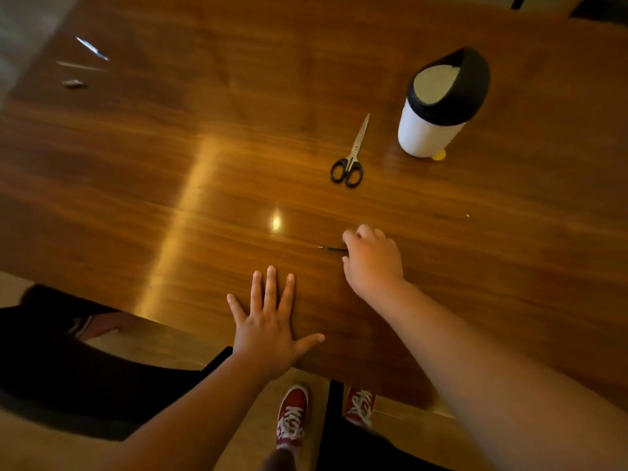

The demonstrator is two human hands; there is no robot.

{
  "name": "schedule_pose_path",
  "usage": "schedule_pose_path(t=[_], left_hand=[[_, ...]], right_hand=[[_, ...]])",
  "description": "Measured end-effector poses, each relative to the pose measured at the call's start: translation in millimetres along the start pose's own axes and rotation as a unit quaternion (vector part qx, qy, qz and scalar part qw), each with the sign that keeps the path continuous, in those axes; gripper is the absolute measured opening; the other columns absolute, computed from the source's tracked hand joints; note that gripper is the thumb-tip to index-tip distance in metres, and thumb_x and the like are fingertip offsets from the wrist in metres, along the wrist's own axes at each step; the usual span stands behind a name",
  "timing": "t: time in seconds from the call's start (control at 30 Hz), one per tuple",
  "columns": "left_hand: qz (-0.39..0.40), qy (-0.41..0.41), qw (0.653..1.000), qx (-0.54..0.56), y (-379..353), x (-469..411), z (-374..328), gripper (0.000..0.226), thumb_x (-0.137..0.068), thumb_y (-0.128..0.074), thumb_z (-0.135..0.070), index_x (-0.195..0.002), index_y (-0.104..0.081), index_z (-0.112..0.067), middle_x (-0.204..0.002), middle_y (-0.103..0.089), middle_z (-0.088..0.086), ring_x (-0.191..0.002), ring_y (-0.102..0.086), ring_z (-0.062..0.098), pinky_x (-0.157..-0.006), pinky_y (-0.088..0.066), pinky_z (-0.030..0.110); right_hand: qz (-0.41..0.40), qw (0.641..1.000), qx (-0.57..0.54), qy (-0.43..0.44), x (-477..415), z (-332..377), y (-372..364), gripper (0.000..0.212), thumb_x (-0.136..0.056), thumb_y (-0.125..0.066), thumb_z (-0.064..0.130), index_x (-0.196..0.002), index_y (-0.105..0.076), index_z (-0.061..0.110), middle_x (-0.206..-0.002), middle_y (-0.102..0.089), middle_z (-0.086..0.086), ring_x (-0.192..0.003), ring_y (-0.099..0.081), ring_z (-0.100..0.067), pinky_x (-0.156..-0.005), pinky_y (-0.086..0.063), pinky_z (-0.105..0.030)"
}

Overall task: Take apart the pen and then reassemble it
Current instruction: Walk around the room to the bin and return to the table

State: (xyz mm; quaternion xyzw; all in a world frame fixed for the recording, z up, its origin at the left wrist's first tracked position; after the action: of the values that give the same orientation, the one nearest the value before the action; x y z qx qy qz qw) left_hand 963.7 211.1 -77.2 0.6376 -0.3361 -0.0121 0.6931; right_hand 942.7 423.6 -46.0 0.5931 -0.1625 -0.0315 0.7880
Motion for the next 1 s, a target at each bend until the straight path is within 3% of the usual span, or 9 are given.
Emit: schedule_pose_path(t=[0.17, 0.4, 0.57, 0.67, 0.73, 0.8, 0.87, 0.93, 1.0], left_hand=[[-0.011, -0.005, 1.0, -0.001, -2.6, -1.2, 0.3, 0.112, -0.064, -0.003, -0.097, -0.15, 0.02, -0.029, -0.161, 0.022, 0.009, -0.147, 0.023, 0.033, -0.109, 0.003, 0.072], [-0.019, -0.009, 1.0, 0.004, -3.5, -3.3, 0.4, 0.112, -0.064, -0.004, -0.097, -0.15, 0.018, -0.029, -0.161, 0.019, 0.009, -0.147, 0.022, 0.033, -0.108, 0.004, 0.073], [-0.027, -0.012, 1.0, 0.007, -1.6, -2.8, 1.1, 0.113, -0.063, -0.001, -0.097, -0.15, 0.018, -0.028, -0.161, 0.02, 0.01, -0.147, 0.022, 0.033, -0.107, 0.002, 0.074], [-0.025, -0.016, 1.0, 0.01, -0.4, -1.6, 0.6, 0.112, -0.062, 0.0, -0.096, -0.149, 0.021, -0.029, -0.161, 0.021, 0.01, -0.147, 0.022, 0.034, -0.108, 0.002, 0.074], [-0.023, -0.018, 1.0, 0.009, 1.8, -0.5, 0.0, 0.112, -0.062, -0.002, -0.095, -0.149, 0.022, -0.028, -0.161, 0.022, 0.01, -0.147, 0.021, 0.035, -0.109, 0.0, 0.074], [-0.014, -0.018, 1.0, 0.011, 4.0, 0.4, -1.2, 0.111, -0.065, -0.009, -0.093, -0.149, 0.021, -0.027, -0.161, 0.021, 0.01, -0.148, 0.019, 0.035, -0.11, -0.002, 0.073], [-0.003, -0.021, 1.0, 0.012, 6.0, 3.5, -1.5, 0.106, -0.072, -0.018, -0.089, -0.15, 0.019, -0.026, -0.162, 0.019, 0.011, -0.148, 0.016, 0.036, -0.111, -0.005, 0.071], [0.002, -0.038, 0.999, 0.011, 6.4, 12.1, -1.2, 0.099, -0.08, -0.028, -0.081, -0.151, 0.012, -0.025, -0.163, 0.015, 0.011, -0.149, 0.011, 0.036, -0.113, -0.01, 0.068], [0.006, -0.064, 0.998, 0.02, 2.4, 27.9, 1.6, 0.094, -0.084, -0.037, -0.073, -0.152, 0.005, -0.025, -0.163, 0.009, 0.011, -0.15, 0.007, 0.035, -0.115, -0.014, 0.065]], right_hand=[[0.026, 0.999, -0.003, -0.026, -4.5, 0.8, -0.9, 0.033, -0.091, -0.059, 0.017, -0.122, -0.051, 0.021, -0.12, -0.056, -0.005, -0.11, -0.054, -0.026, -0.084, -0.045, -0.038], [0.04, 0.996, 0.016, -0.074, 3.6, 8.1, -2.6, 0.026, -0.09, -0.055, 0.01, -0.115, -0.053, 0.015, -0.106, -0.063, -0.008, -0.09, -0.063, -0.026, -0.063, -0.041, -0.032], [0.082, 0.987, 0.025, -0.135, 17.8, 9.1, -4.9, 0.018, -0.09, -0.054, 0.016, -0.107, -0.056, 0.011, -0.103, -0.062, -0.008, -0.08, -0.061, -0.025, -0.056, -0.045, -0.033], [0.094, 0.985, 0.022, -0.145, 32.3, 7.7, -4.2, 0.014, -0.09, -0.054, 0.021, -0.101, -0.054, 0.013, -0.092, -0.06, -0.004, -0.072, -0.056, -0.021, -0.051, -0.042, -0.031], [0.084, 0.985, -0.007, -0.151, 46.0, 4.8, -2.0, 0.011, -0.089, -0.054, 0.023, -0.096, -0.052, 0.015, -0.078, -0.056, 0.0, -0.064, -0.055, -0.017, -0.046, -0.039, -0.029], [0.068, 0.977, -0.11, -0.167, 63.9, 4.9, 1.9, 0.006, -0.089, -0.055, 0.021, -0.092, -0.053, 0.016, -0.073, -0.059, 0.0, -0.059, -0.055, -0.017, -0.046, -0.041, -0.029], [0.048, 0.923, -0.304, -0.228, 86.8, 8.7, 9.2, 0.006, -0.092, -0.055, 0.015, -0.097, -0.057, 0.017, -0.078, -0.066, -0.003, -0.063, -0.062, -0.018, -0.051, -0.049, -0.03], [0.048, 0.816, -0.492, -0.299, 113.4, 18.4, 16.0, 0.013, -0.094, -0.053, 0.008, -0.104, -0.06, 0.014, -0.084, -0.07, -0.005, -0.066, -0.065, -0.014, -0.053, -0.053, -0.024], [0.065, 0.75, -0.572, -0.326, 141.1, 32.8, 23.3, 0.015, -0.096, -0.051, 0.008, -0.103, -0.064, 0.011, -0.088, -0.07, -0.007, -0.07, -0.064, -0.014, -0.056, -0.052, -0.025]])
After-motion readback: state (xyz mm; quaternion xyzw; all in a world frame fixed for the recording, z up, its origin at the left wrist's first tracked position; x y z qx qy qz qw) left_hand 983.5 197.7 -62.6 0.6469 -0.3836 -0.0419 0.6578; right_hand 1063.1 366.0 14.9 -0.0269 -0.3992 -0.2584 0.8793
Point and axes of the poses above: each hand's wrist, its own x-axis away from the middle knuckle, its own y-axis out of the back of the hand, z = x × y, the point moved 4 cm from there along -x, towards the middle knuckle
